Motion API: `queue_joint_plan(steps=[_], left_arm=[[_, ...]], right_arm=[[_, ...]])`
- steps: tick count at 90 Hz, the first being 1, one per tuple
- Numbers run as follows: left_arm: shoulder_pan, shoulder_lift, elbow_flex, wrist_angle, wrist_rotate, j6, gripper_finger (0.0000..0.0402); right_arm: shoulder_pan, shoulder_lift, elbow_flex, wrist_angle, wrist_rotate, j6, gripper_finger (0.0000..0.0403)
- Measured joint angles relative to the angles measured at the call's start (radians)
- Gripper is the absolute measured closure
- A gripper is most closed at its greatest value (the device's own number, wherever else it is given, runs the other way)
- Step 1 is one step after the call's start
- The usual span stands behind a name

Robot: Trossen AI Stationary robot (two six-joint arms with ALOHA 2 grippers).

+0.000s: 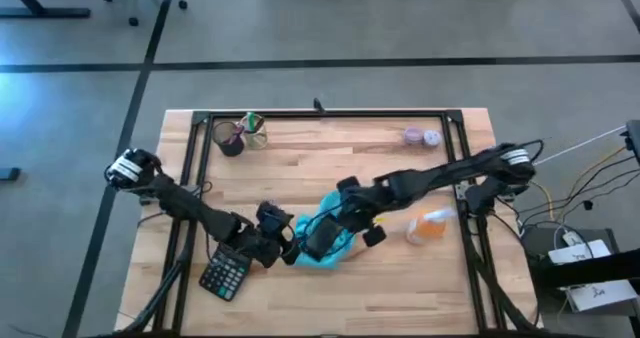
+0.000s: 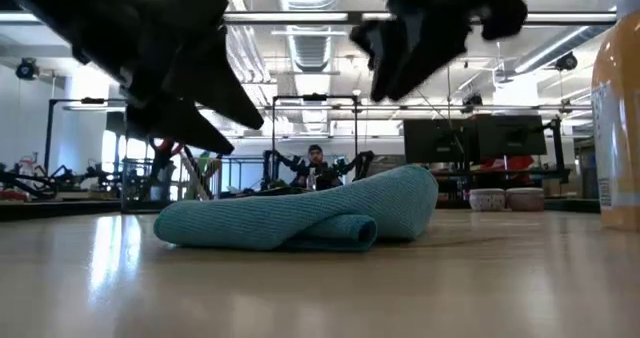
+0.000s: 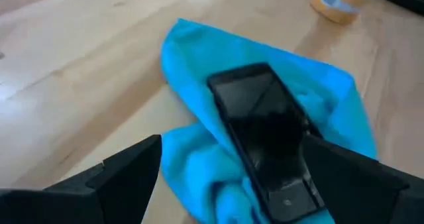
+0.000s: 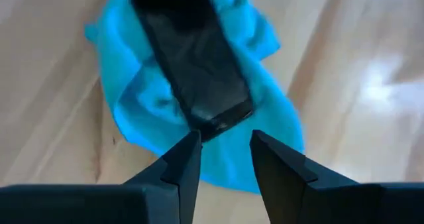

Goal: Apply microfiber cloth
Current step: Wipe the front of the cellphone with the blue microfiber cloth

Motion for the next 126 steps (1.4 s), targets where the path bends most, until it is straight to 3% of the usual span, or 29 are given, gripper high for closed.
queue_joint_plan(steps=[13,44,65,79,95,102,126], left_arm=[[-0.007,0.073,0.0,0.092,0.01,0.065,0.0053],[-0.053,0.091,0.0,0.045,0.096,0.012,0.0053],[-0.067,0.115,-0.004,0.033,0.104,-0.015,0.0053],[-0.066,0.16,-0.005,0.026,0.103,-0.033,0.0053],[-0.048,0.223,-0.001,0.04,0.089,-0.066,0.0053],[-0.044,0.24,0.0,0.043,0.079,-0.087,0.0053],[-0.039,0.235,-0.003,0.071,0.036,-0.093,0.0053]], right_arm=[[-0.02,0.07,-0.012,0.0,0.018,-0.014,0.0276],[-0.227,0.139,-0.081,0.156,0.025,-0.019,0.0242],[-0.31,0.235,-0.088,0.237,-0.089,0.065,0.0236],[-0.304,0.242,-0.088,0.264,-0.079,0.027,0.0276],[-0.294,0.18,-0.081,0.262,-0.076,-0.037,0.0385],[-0.29,0.131,-0.071,0.265,-0.088,-0.044,0.039],[-0.241,0.084,-0.071,0.288,-0.397,0.068,0.04]])
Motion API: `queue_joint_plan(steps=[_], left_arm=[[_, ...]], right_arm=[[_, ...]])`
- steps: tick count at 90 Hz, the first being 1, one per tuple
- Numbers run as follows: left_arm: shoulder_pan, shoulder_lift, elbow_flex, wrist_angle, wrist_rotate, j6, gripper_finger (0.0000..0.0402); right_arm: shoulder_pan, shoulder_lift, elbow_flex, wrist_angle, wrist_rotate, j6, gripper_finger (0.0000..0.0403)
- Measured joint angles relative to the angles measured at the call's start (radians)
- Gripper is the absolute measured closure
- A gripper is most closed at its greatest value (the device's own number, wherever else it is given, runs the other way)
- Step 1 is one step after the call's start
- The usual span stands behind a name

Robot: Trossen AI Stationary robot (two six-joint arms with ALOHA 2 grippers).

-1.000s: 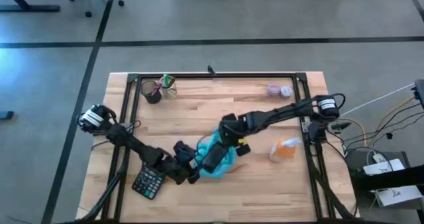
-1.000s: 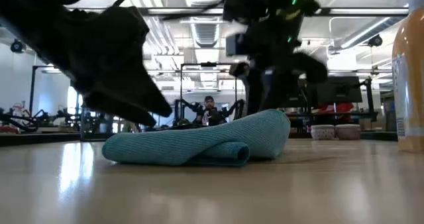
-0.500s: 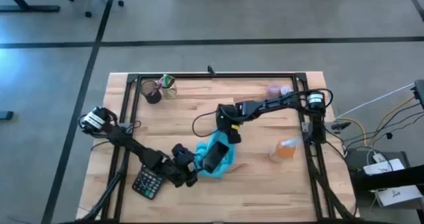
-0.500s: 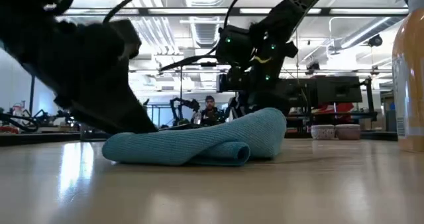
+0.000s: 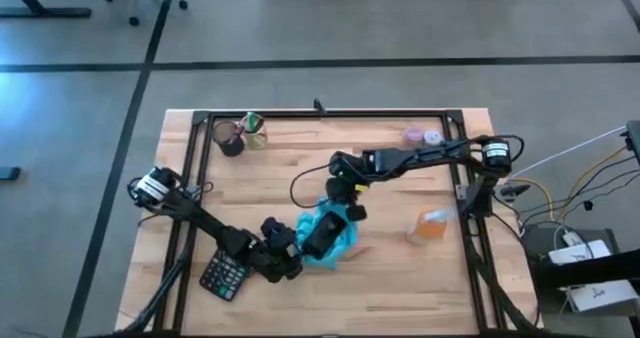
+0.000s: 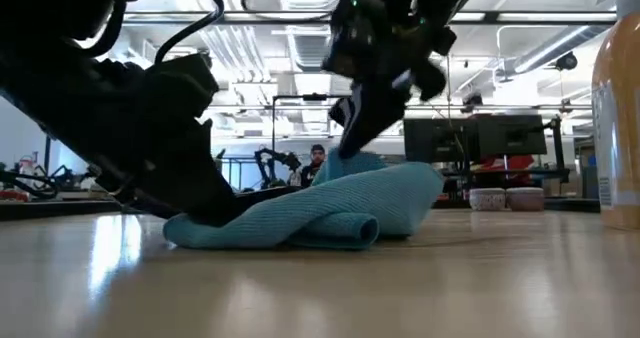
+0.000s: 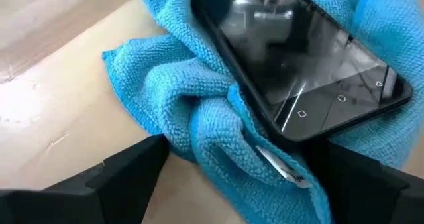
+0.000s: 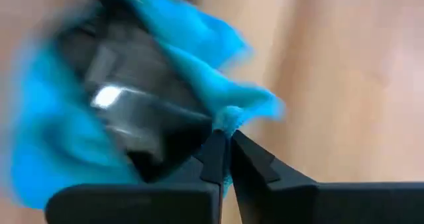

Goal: Apply microfiber cloth
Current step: Wipe the front of the cellphone with the blue microfiber cloth

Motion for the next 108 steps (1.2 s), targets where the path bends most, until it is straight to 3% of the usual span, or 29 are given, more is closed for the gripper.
queue_joint_plan(steps=[35,65,91,108], left_arm=[[0.075,0.0,-0.003,0.03,-0.011,0.004,0.0053],[0.088,0.0,-0.004,0.023,-0.003,0.047,0.0053],[0.095,-0.017,-0.003,-0.049,0.008,0.084,0.0053],[0.101,-0.108,-0.003,-0.21,0.051,0.138,0.0053]], right_arm=[[0.143,0.123,-0.004,0.17,-0.094,0.077,0.0403],[0.17,0.254,-0.063,0.566,-0.128,0.193,0.0403],[0.168,0.291,-0.199,0.956,-0.036,0.222,0.0403],[0.165,0.336,-0.208,1.038,0.049,0.2,0.0403]])
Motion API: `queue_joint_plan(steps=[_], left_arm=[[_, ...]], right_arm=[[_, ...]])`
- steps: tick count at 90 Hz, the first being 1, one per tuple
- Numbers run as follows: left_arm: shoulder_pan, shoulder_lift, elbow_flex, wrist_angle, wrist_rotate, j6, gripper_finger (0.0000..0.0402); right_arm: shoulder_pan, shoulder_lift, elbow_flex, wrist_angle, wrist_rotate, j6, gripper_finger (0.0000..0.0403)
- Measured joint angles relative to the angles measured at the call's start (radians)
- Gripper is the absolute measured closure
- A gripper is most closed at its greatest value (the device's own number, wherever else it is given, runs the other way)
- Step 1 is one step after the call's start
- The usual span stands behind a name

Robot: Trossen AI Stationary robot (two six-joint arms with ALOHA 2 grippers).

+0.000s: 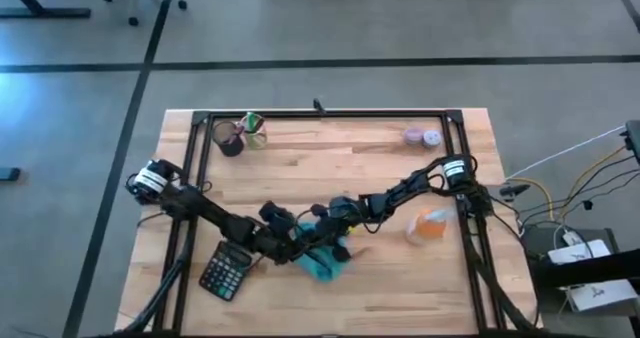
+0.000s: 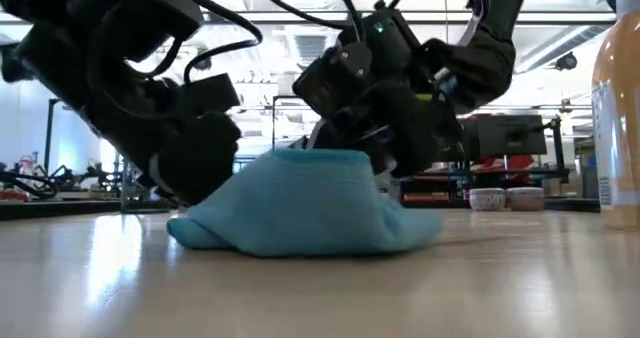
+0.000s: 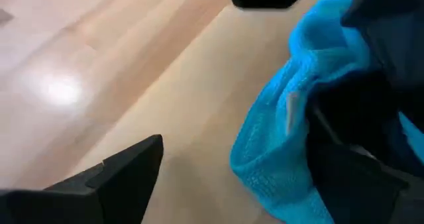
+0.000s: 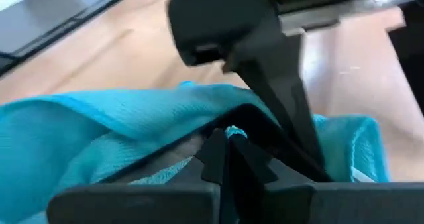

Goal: Apply microfiber cloth
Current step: Wipe the front of the cellphone with the blue microfiber cloth

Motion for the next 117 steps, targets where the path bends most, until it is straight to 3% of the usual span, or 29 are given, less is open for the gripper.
queue_joint_plan(steps=[11,22,36,45,69,99,117], left_arm=[[-0.03,-0.107,0.001,-0.08,0.103,-0.008,0.0053],[-0.069,-0.161,0.002,-0.069,0.095,-0.015,0.0053],[-0.082,-0.131,0.002,-0.015,0.067,-0.047,0.0053],[-0.079,-0.065,0.001,0.034,0.041,-0.051,0.0053],[-0.047,0.083,0.003,0.105,0.037,-0.089,0.0053],[-0.043,0.088,0.001,0.091,0.045,-0.103,0.0053],[-0.055,0.054,0.0,0.1,0.033,-0.085,0.0053]], right_arm=[[0.0,0.008,0.0,0.007,0.024,-0.02,0.0403],[-0.002,0.01,0.0,0.026,0.056,-0.027,0.0403],[-0.001,0.01,-0.003,0.032,0.176,-0.027,0.0403],[0.002,0.009,-0.009,0.034,0.2,-0.006,0.0403],[0.03,-0.006,-0.017,-0.001,0.066,0.028,0.0403],[0.094,-0.017,-0.026,-0.081,-0.102,0.05,0.0403],[0.103,-0.02,-0.027,-0.082,-0.084,0.054,0.0403]])
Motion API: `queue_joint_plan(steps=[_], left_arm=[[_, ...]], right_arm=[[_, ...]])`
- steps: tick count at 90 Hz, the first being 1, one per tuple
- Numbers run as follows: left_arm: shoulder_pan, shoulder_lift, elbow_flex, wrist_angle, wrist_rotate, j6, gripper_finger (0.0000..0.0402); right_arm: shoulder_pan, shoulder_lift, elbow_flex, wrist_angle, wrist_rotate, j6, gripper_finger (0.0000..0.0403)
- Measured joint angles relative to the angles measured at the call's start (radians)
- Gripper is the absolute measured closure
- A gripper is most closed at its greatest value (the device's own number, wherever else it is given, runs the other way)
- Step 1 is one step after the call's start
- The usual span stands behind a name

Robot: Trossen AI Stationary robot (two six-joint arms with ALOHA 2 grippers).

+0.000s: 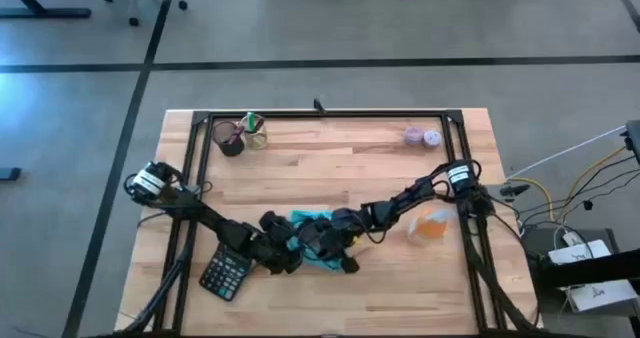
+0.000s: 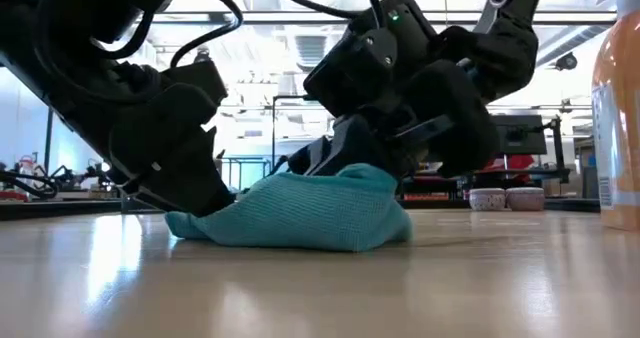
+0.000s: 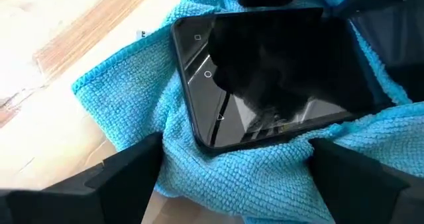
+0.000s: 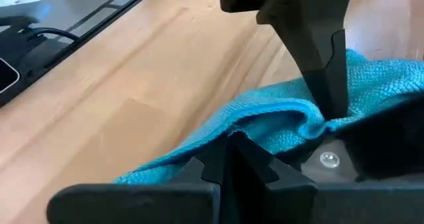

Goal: Apply microfiber cloth
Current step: Wipe the front of the cellphone with the blue microfiber cloth

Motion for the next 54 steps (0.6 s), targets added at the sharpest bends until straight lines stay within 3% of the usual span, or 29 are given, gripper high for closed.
queue_joint_plan(steps=[17,54], left_arm=[[-0.017,-0.04,0.0,-0.015,-0.029,0.01,0.0053],[-0.017,-0.011,-0.006,-0.008,-0.043,-0.022,0.0053]], right_arm=[[-0.009,-0.014,-0.006,0.018,0.085,-0.041,0.0403],[-0.089,-0.016,-0.11,0.302,0.246,-0.072,0.0403]])
